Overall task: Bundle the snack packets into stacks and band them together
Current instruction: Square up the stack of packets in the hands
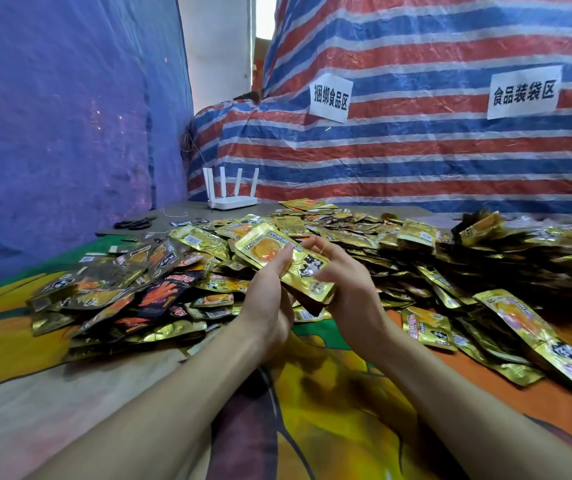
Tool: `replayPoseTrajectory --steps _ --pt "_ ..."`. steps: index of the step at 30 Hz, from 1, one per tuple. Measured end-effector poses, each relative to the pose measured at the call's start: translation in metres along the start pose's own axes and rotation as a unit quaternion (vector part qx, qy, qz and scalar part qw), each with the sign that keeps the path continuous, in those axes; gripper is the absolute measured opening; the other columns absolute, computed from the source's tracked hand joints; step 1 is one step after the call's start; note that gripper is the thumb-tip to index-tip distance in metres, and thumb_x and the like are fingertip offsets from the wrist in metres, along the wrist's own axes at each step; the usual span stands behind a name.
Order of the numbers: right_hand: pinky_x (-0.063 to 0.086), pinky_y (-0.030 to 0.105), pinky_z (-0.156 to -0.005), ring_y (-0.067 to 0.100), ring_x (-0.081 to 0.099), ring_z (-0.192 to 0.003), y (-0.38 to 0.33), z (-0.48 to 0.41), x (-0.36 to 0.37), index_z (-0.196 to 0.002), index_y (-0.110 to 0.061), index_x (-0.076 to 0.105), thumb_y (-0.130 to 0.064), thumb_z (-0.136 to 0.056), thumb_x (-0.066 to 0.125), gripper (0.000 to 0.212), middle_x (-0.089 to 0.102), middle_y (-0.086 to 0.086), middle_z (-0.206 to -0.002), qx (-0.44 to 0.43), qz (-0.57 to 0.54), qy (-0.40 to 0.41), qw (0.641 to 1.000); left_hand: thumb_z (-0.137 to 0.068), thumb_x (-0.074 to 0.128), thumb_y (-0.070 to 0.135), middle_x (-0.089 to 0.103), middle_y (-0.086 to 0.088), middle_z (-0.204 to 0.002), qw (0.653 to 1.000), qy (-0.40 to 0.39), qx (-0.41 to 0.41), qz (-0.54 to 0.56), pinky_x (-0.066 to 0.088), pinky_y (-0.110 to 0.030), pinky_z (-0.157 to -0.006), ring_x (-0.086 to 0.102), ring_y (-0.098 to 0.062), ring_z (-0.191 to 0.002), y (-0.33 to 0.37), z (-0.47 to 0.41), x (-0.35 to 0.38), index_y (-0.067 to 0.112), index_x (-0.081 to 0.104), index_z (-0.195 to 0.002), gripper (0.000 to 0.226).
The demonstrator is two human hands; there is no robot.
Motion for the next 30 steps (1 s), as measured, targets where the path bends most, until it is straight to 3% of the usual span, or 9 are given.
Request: replayPoseTrajectory --steps 2,6,9,13,16,19,22,26,30 --pt "0.043 0.04 -0.072 0.04 0.057 -0.098 0.001 -0.002 0.001 -0.111 -0.001 0.064 -0.029 -0.08 0.048 0.046 0.064 0.021 -0.11 0.066 -0.126 -0.009 0.99 -0.1 0.054 0.036 0.072 -0.009 -0.107 1.0 -0.012 -0.003 0.011 0.05 -0.04 -0.092 0.069 -0.025 -0.099 -0.001 -0.002 0.0 0.01 0.07 -0.111 0.032" --pt "0.052 0.04 -0.083 0.038 0.061 -0.111 -0.002 -0.008 -0.019 -0.119 0.014 0.066 -0.028 -0.095 0.028 0.061 0.069 0.021 -0.126 0.119 -0.135 0.014 0.984 -0.098 0.051 0.034 0.072 -0.016 -0.119 0.997 -0.041 -0.047 0.044 0.047 -0.049 -0.106 0.068 -0.032 -0.112 -0.006 -0.004 0.0 0.005 0.071 -0.118 0.04" --pt "0.049 0.05 -0.099 0.04 0.062 -0.115 -0.008 -0.011 -0.032 -0.087 0.005 0.077 -0.024 -0.081 0.039 0.048 0.067 0.026 -0.124 0.11 -0.064 0.011 0.992 -0.085 0.058 0.035 0.072 -0.014 -0.119 0.993 -0.081 -0.08 0.001 0.048 -0.052 -0.104 0.069 -0.032 -0.111 -0.015 0.001 0.006 0.008 0.077 -0.113 0.043" --pt "0.047 0.033 -0.069 0.017 0.062 -0.075 -0.001 -0.012 -0.046 -0.075 -0.005 0.081 -0.032 -0.061 0.049 0.044 0.076 0.012 -0.089 0.114 -0.034 0.042 0.992 -0.076 0.064 0.03 0.07 -0.024 -0.119 0.992 -0.077 -0.095 -0.023 0.047 -0.058 -0.104 0.066 -0.042 -0.113 -0.02 0.005 0.009 0.003 0.069 -0.115 0.048" --pt "0.045 0.029 -0.061 0.015 0.06 -0.066 0.003 -0.007 -0.05 -0.057 -0.014 0.075 -0.03 -0.062 0.058 0.024 0.074 0.008 -0.084 0.091 0.039 0.069 0.993 -0.091 0.055 0.03 0.075 -0.016 -0.11 0.993 -0.076 -0.082 -0.04 0.056 -0.051 -0.094 0.073 -0.034 -0.1 -0.02 0.003 0.01 0.014 0.081 -0.097 0.032" --pt "0.053 0.033 -0.062 0.018 0.072 -0.077 0.001 -0.011 -0.042 -0.08 -0.014 0.075 -0.041 -0.068 0.071 0.03 0.078 0.006 -0.092 0.063 0.099 0.081 0.99 -0.098 0.05 0.033 0.077 -0.013 -0.102 0.995 -0.074 -0.066 -0.031 0.062 -0.041 -0.077 0.076 -0.028 -0.085 -0.018 -0.001 0.008 0.02 0.083 -0.084 0.038" --pt "0.053 0.03 -0.074 0.012 0.073 -0.094 0.0 -0.007 -0.035 -0.107 -0.02 0.07 -0.042 -0.066 0.082 0.048 0.077 -0.001 -0.1 0.031 0.13 0.08 0.988 -0.095 0.054 0.031 0.077 -0.015 -0.101 0.998 -0.056 -0.041 -0.005 0.06 -0.044 -0.08 0.076 -0.029 -0.085 -0.013 -0.006 0.003 0.017 0.083 -0.082 0.035" --pt "0.055 0.015 -0.073 0.0 0.065 -0.098 -0.006 -0.002 -0.017 -0.128 -0.047 0.062 -0.014 -0.094 0.066 0.048 0.064 -0.009 -0.117 -0.032 0.21 0.007 0.977 -0.075 0.064 0.027 0.076 -0.019 -0.1 0.996 -0.077 -0.039 0.017 0.063 -0.044 -0.071 0.075 -0.032 -0.082 -0.008 -0.005 0.004 0.011 0.082 -0.081 0.025" --pt "0.06 0.025 -0.073 0.01 0.067 -0.097 -0.008 0.003 -0.009 -0.128 -0.04 0.065 -0.006 -0.097 0.058 0.047 0.062 -0.007 -0.125 -0.07 0.244 -0.003 0.967 -0.072 0.062 0.021 0.074 -0.017 -0.09 0.998 -0.051 -0.026 0.005 0.061 -0.041 -0.066 0.073 -0.031 -0.073 -0.005 -0.004 0.0 0.01 0.079 -0.082 0.023"
Point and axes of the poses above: each hand's wrist, its own z-axis away from the middle knuckle, its own x-axis out of the palm, y = z × x, the point moved 7 cm from there along -z, towards the middle knuckle
